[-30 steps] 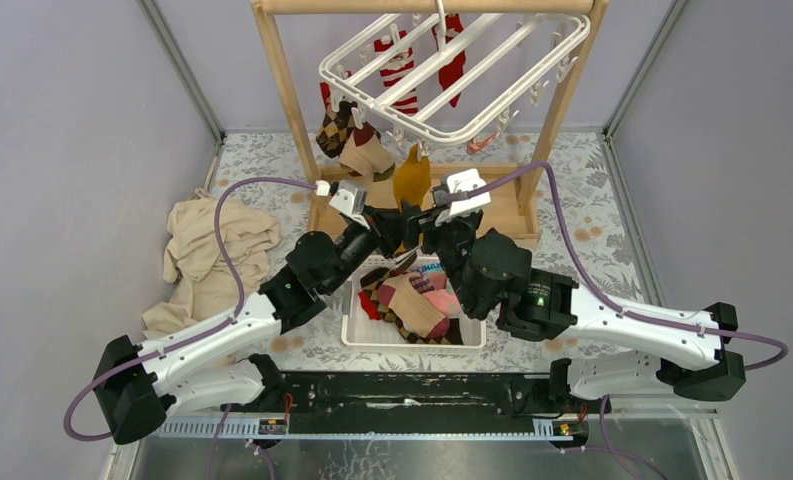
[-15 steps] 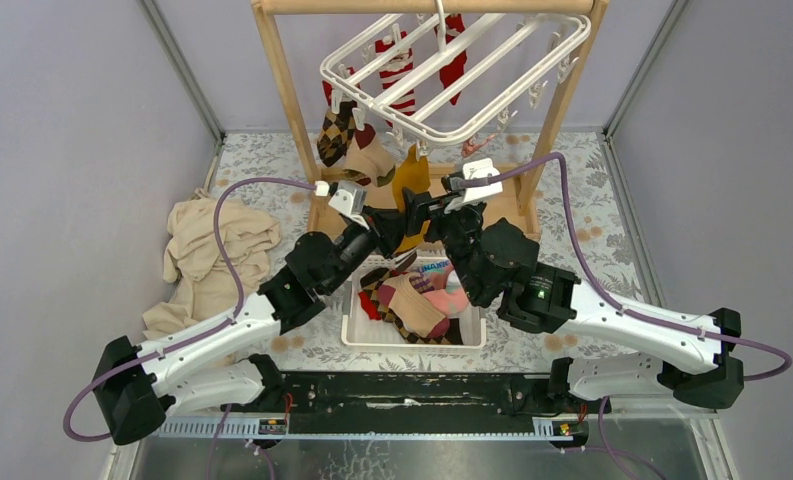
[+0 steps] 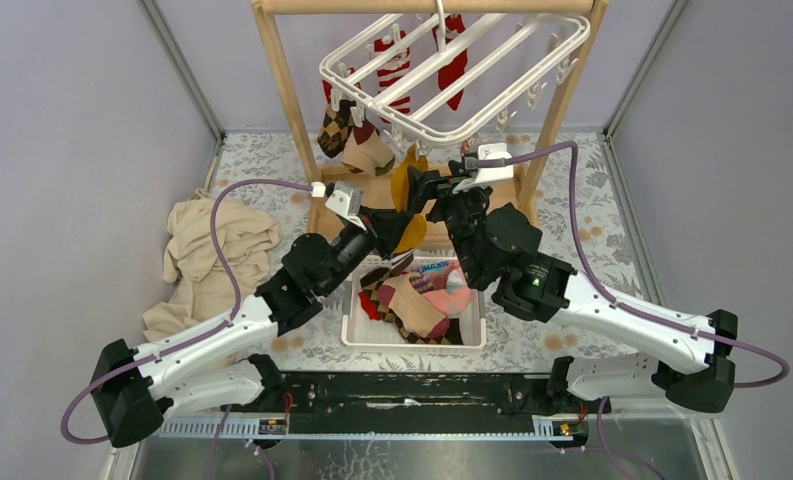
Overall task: Remove the socks clipped to the hanger
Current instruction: Remove the sock from the hanger.
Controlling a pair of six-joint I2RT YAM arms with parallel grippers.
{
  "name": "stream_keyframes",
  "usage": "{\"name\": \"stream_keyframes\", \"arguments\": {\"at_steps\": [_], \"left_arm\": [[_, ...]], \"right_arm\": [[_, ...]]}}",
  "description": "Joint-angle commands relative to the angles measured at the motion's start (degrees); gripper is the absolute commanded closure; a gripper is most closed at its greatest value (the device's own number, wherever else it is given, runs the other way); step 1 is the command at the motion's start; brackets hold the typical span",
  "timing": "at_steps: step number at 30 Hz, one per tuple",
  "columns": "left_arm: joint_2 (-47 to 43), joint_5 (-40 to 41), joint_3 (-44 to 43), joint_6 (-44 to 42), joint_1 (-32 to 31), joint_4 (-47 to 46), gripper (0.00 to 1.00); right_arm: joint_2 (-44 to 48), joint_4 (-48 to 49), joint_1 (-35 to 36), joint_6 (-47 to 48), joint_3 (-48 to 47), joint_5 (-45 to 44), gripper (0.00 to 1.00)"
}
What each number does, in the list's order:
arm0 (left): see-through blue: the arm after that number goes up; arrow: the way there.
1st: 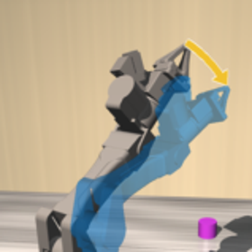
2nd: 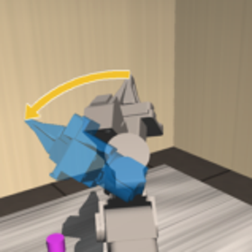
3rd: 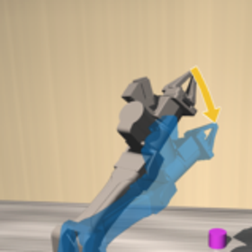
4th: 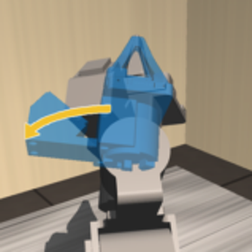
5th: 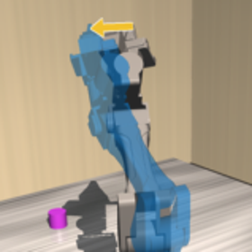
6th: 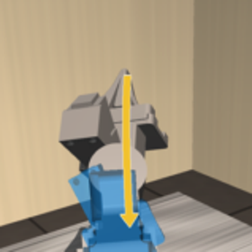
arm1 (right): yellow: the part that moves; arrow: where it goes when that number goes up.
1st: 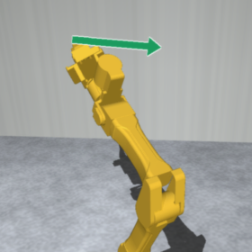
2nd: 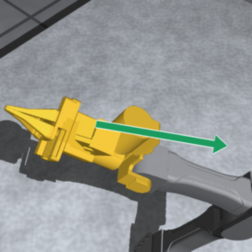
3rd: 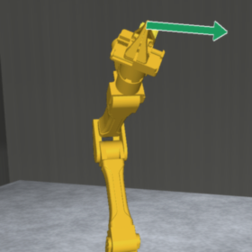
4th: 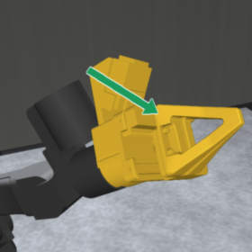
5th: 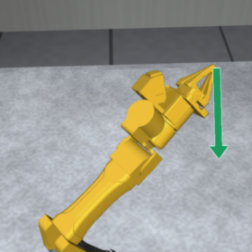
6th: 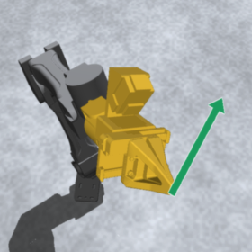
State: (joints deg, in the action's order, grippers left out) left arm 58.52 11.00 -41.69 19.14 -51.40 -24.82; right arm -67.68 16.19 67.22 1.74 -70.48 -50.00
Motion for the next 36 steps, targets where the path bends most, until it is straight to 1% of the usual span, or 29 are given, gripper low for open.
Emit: {"name": "stream_keyframes", "arguments": {"at_steps": [1, 7, 12, 17, 24, 30, 33, 35, 36], "left_arm": [[-1.2, 1.2, 0.5, -0.4, -0.5, -2.4, 0.76], [-1.4, 1.4, 0.6, -0.4, -0.5, -2.2, 0.76], [-1.4, 1.3, 0.5, -0.4, -0.5, -1.8, 0.76], [-1.8, 1.3, 0.5, -0.6, -0.5, -1.6, 0.76], [-2.0, 1.4, 0.8, -0.7, -0.5, -1.4, 0.76], [-2.0, 1.4, 0.9, -0.7, -0.5, -1.4, 0.76], [-1.9, 1.4, 0.8, -0.7, -0.5, -1.4, 0.76], [-1.8, 1.3, 0.7, -0.7, -0.5, -1.4, 0.76], [-1.8, 1.3, 0.7, -0.7, -0.5, -1.4, 0.76]], "right_arm": [[-1.3, 3.3, -1.3, -3.5, -4.2, 3.0, 0.25], [-4.0, 3.2, -1.6, -3.7, -7.2, 3.8, 0.26], [-6.0, 4.2, -1.6, -2.2, -9.1, 2.1, 0.27], [-6.9, 6.3, -1.7, 0.7, -9.1, -0.3, 0.27], [-7.0, 8.3, -2.3, 2.5, -8.6, -1.6, 0.3], [-5.9, 8.2, -3.6, 2.1, -8.1, -0.7, 0.35], [-5.8, 7.4, -4.3, 1.3, -8.2, 0.0, 0.4], [-5.7, 7.0, -4.6, 0.9, -8.1, 0.4, 0.45], [-5.6, 6.8, -4.7, 0.8, -8.0, 0.7, 0.49]]}}
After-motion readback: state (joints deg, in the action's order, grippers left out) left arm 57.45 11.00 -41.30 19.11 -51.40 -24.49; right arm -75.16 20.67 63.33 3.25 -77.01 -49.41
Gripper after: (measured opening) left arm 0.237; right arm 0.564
